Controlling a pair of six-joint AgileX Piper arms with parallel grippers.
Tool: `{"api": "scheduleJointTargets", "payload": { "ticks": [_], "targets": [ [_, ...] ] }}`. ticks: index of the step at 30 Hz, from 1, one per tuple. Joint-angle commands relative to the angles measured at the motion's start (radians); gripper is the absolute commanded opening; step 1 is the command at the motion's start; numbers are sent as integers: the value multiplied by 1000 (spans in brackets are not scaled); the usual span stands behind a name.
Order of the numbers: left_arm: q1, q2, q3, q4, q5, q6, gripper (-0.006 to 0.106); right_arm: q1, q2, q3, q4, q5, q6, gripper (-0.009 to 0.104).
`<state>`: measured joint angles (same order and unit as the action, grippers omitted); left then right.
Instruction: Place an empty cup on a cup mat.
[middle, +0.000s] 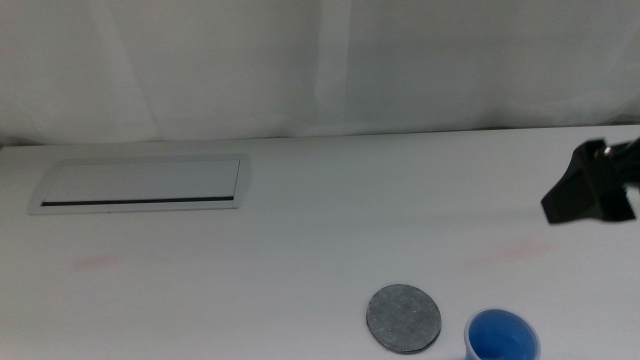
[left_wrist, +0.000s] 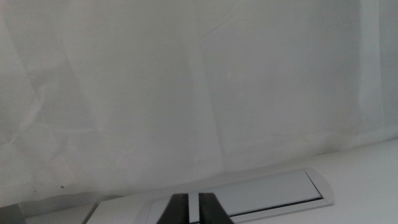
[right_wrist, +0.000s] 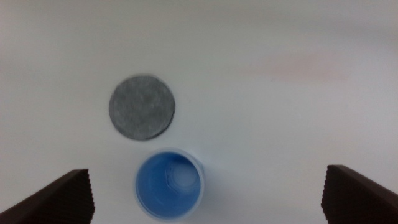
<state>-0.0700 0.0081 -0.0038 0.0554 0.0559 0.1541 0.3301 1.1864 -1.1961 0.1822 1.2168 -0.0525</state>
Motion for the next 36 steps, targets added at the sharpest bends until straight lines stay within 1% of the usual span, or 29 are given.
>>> {"api": "scheduleJointTargets", "payload": {
  "ticks": [1,5,10,16,22,24,36],
  "targets": [
    [2,-37,39,-3,-9,-5,-3,22,8,41,-21,25,-8,103],
    [2,-37,39,-3,-9,-5,-3,38,8,127,-21,-12,-4,103],
    [2,-37,39,-3,-9,-5,-3,38,8,264,-1,-97,-4,103],
    [2,-37,39,-3,-9,-5,-3,38,8,378,4,-193,-4,103],
    [2,-37,39,-3,-9,-5,-3,38,8,421,10,-267,-2,103],
    [2,-37,39,-3,-9,-5,-3,38,14,421,10,-271,-1,103],
    [2,-37,39,-3,-9,-5,-3,38,191,421,10,-314,1,103]
  ]
}}
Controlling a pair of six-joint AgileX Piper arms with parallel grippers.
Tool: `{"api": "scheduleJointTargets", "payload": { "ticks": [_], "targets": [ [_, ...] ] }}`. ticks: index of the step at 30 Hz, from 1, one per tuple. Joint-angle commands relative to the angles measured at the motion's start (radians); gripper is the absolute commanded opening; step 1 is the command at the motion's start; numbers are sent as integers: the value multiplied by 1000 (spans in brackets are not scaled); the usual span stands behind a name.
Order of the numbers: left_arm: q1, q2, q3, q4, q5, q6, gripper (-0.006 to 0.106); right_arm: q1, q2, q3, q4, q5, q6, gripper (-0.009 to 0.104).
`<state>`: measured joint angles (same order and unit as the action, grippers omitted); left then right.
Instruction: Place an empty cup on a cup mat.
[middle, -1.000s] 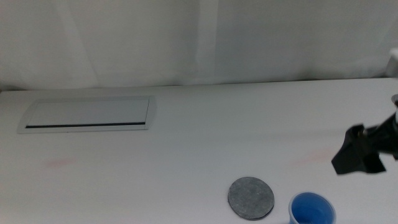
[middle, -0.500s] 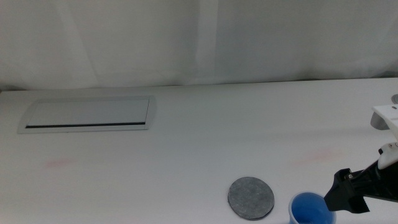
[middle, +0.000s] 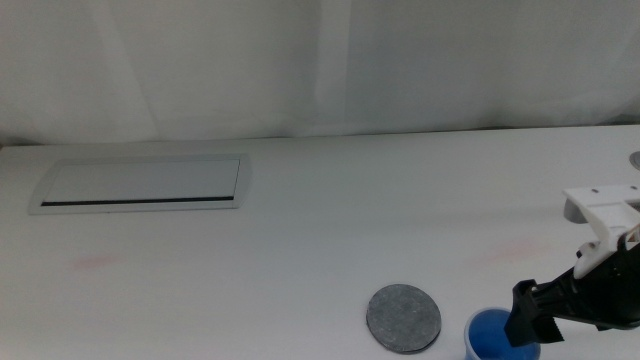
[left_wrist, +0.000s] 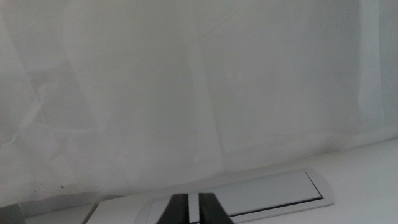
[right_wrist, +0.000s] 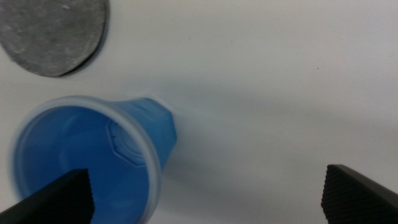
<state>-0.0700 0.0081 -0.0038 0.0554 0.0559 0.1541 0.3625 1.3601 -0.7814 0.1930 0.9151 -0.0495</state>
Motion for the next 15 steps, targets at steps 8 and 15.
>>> {"api": "scheduleJointTargets", "payload": {
  "ticks": [8,15],
  "targets": [
    [2,-37,39,-3,-9,-5,-3,28,107,6,0,-81,-2,101],
    [2,-37,39,-3,-9,-5,-3,104,181,6,-13,-137,35,96]
  ]
}}
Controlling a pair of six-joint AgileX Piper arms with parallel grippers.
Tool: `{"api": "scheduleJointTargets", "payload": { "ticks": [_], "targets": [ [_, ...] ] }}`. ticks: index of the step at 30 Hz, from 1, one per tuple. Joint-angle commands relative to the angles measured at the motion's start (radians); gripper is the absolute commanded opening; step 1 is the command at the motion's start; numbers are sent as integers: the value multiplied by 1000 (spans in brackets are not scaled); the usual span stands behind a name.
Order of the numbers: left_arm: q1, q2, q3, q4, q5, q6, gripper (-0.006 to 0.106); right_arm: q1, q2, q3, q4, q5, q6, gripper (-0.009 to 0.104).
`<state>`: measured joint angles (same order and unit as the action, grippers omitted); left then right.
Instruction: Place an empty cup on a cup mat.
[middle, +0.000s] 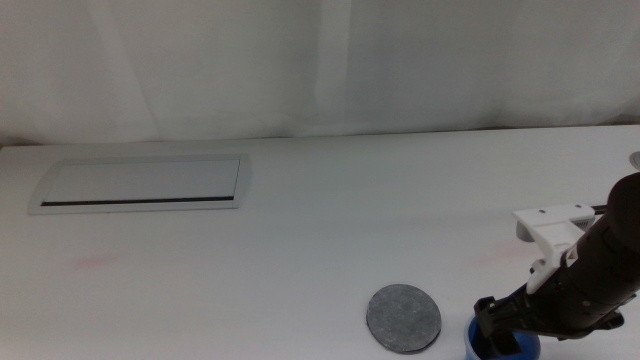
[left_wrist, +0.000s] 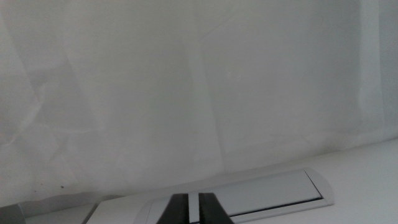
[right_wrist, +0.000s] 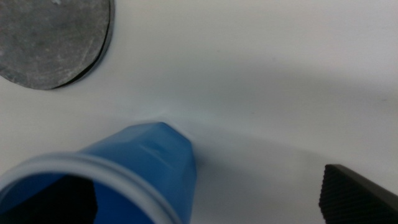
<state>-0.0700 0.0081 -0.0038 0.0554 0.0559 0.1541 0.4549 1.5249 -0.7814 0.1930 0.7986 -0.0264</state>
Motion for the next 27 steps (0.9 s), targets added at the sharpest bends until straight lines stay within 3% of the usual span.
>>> {"api": "scheduleJointTargets", "payload": {
  "ticks": [1,3,6,10,11,21,27],
  "targets": [
    [2,-37,39,-3,-9,-5,-3,16,26,6,-17,-21,26,94],
    [2,-37,39,-3,-9,-5,-3,23,38,6,-17,-23,26,85],
    [2,-37,39,-3,-9,-5,-3,25,52,6,-9,-30,26,59],
    [2,-37,39,-3,-9,-5,-3,25,63,6,-7,-31,26,4],
    [2,-37,39,-3,-9,-5,-3,25,65,6,-7,-35,26,-2],
    [2,-37,39,-3,-9,-5,-3,25,63,-2,-7,-61,26,-3],
    [2,-37,39,-3,-9,-5,-3,25,4,-101,-46,34,26,-3]
  ]
}}
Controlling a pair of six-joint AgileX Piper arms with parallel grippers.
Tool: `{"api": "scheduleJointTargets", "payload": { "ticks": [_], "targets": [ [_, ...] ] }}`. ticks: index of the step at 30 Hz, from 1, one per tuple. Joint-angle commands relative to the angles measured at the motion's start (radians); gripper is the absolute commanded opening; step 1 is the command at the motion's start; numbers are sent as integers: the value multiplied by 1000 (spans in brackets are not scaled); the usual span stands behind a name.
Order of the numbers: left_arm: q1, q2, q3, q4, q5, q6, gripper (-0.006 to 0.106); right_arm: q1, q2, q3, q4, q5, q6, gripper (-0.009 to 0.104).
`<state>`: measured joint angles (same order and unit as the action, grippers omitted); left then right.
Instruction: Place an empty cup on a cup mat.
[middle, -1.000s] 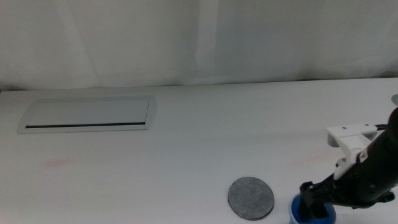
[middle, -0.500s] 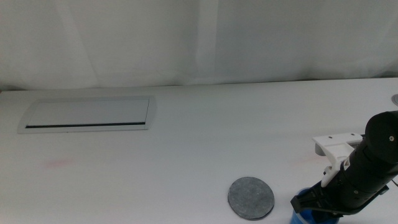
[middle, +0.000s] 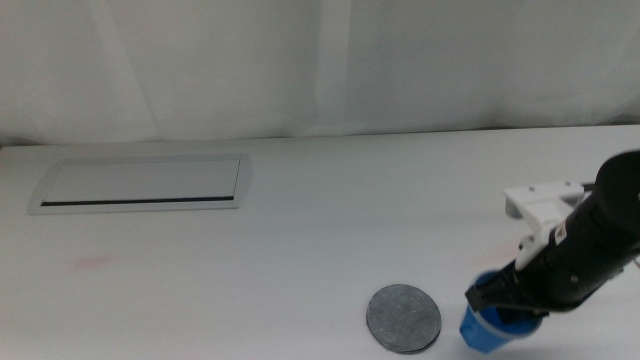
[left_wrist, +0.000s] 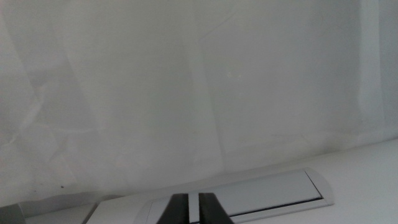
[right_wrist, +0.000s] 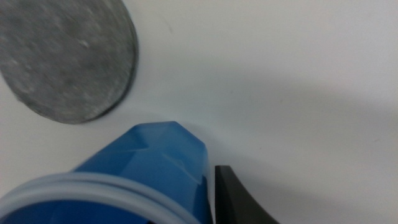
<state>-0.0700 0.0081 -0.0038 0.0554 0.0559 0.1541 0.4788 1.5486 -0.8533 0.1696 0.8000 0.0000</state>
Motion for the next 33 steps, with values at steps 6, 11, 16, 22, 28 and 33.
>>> {"api": "scheduleJointTargets", "payload": {
  "ticks": [6,11,16,22,28,33],
  "targets": [
    [2,-37,39,-3,-29,-5,-3,2,-69,-206,-116,172,37,-3],
    [2,-37,39,-3,-27,-5,-3,2,-82,-398,-181,307,54,-3],
    [2,-37,39,-3,-27,-5,-3,2,-82,-509,-141,361,52,-3],
    [2,-37,39,-3,-27,-5,-3,13,-68,-516,-18,369,19,-3],
    [2,-37,39,-3,-27,-5,-3,89,-17,-516,-37,368,27,-3],
    [2,-37,39,-3,-27,-5,-3,133,54,-510,-50,362,29,-3]
  ]
}}
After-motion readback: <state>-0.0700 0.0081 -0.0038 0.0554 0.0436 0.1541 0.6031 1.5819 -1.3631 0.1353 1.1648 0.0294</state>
